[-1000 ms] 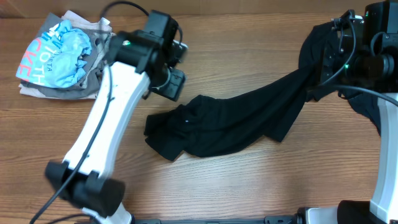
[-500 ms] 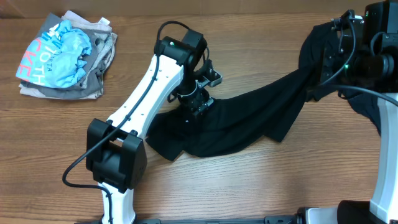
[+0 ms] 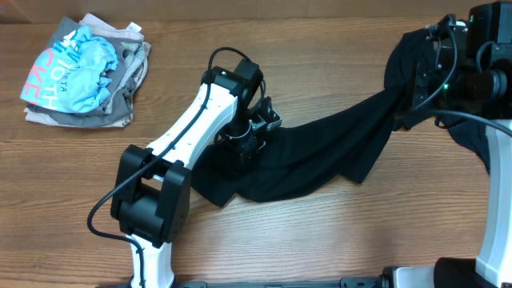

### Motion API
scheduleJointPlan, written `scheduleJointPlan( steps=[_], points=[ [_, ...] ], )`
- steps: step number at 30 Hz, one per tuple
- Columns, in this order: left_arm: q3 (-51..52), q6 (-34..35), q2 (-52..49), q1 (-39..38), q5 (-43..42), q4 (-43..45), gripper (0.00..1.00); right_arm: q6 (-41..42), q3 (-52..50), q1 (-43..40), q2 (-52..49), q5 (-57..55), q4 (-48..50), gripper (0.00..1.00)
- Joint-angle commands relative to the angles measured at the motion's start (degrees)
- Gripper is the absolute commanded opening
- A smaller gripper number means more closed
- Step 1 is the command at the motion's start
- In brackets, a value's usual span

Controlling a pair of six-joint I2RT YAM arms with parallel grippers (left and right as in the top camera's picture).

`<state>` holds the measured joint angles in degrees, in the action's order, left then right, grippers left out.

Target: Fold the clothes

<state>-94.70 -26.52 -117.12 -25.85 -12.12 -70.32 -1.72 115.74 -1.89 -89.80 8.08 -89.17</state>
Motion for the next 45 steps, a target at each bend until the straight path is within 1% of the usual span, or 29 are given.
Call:
scheduleJointPlan(
  steps=[1, 2, 4, 6, 7, 8, 9, 10, 11, 13, 14, 18, 21, 22, 25, 29, 31, 38, 41, 45],
  points=[
    [0.9, 4.0, 0.1, 0.3, 5.8, 0.1, 0.46, -0.2, 0.1, -0.4, 0.1, -0.6, 0.3, 0.04],
    [0.9, 4.8, 0.1, 0.3, 6.8, 0.1, 0.45, -0.2, 0.1, -0.4, 0.1, -0.6, 0.3, 0.04],
    [0.9, 5.0, 0.1, 0.3, 7.3, 0.3, 0.39, -0.2, 0.1, -0.4, 0.1, -0.5, 0.3, 0.04],
    [0.9, 6.4, 0.1, 0.3, 7.9, 1.2, 0.2, -0.2, 0.1, -0.4, 0.1, -0.6, 0.3, 0.04],
    [0.8, 8.4, 0.1, 0.3, 9.8, 2.2, 0.04, -0.2, 0.1, -0.4, 0.1, -0.6, 0.3, 0.04],
    [0.2, 12.6, 0.1, 0.3, 13.2, 2.9, 0.04, -0.2, 0.1, -0.4, 0.1, -0.6, 0.4, 0.04],
    [-0.7, 15.4, 0.1, 0.4, 15.7, 2.8, 0.04, -0.2, 0.1, -0.4, 0.1, -0.6, 0.7, 0.04],
    [-3.7, 20.9, 0.1, 0.8, 20.3, 1.5, 0.04, -0.1, 0.4, -0.4, 0.1, -0.6, 1.2, 0.04],
    [-9.9, 24.6, 0.2, 1.6, 22.9, -1.8, 0.04, -0.1, 1.2, -0.4, 0.2, -0.6, 1.2, 0.04],
    [-19.8, 27.7, 0.6, 3.0, 23.8, -6.9, 0.04, 0.1, 3.0, -0.4, 0.6, -0.6, 1.0, 0.04],
    [-27.4, 29.9, 1.0, 4.3, 24.5, -10.4, 0.04, 0.1, 4.6, -0.4, 1.1, -0.6, 0.7, 0.04],
    [-51.8, 30.8, 2.1, 8.7, 24.8, -20.7, 0.04, 1.8, 9.5, -0.5, 2.6, -4.7, -1.5, 0.04],
    [-65.4, 30.8, 4.4, 12.3, 26.7, -26.5, 0.04, 2.7, 14.1, -0.5, 3.7, -5.7, -3.4, 0.04],
    [-67.4, 30.8, 5.4, 13.1, 27.4, -26.5, 0.04, 3.1, 15.5, -0.5, 4.0, -5.8, -3.8, 0.04],
    [-68.9, 30.8, 9.8, 14.2, 29.4, -26.2, 0.04, 4.5, 20.4, -0.5, 5.7, -6.6, -5.0, 0.04],
    [-69.0, 31.2, 16.5, 14.3, 34.9, -25.4, 0.04, 5.0, 25.3, -0.5, 8.7, -7.7, -6.9, 0.04],
    [-69.0, 31.9, 21.4, 14.3, 39.0, -24.8, 0.04, 5.2, 27.7, -0.5, 12.3, -8.0, -7.9, 0.04],
    [-69.0, 32.0, 34.4, 14.3, 42.0, -23.6, 0.04, 5.1, 28.5, -0.5, 22.8, -8.0, -7.9, 0.04],
    [-69.0, 33.2, 39.0, 14.3, 44.3, -23.4, 0.04, 5.0, 28.5, -0.5, 26.8, -8.0, -7.9, 0.04],
    [-68.9, 33.2, 41.4, 14.3, 44.3, -23.1, 0.04, 5.0, 27.3, -0.5, 27.3, -8.0, -7.8, 0.04]
  ],
)
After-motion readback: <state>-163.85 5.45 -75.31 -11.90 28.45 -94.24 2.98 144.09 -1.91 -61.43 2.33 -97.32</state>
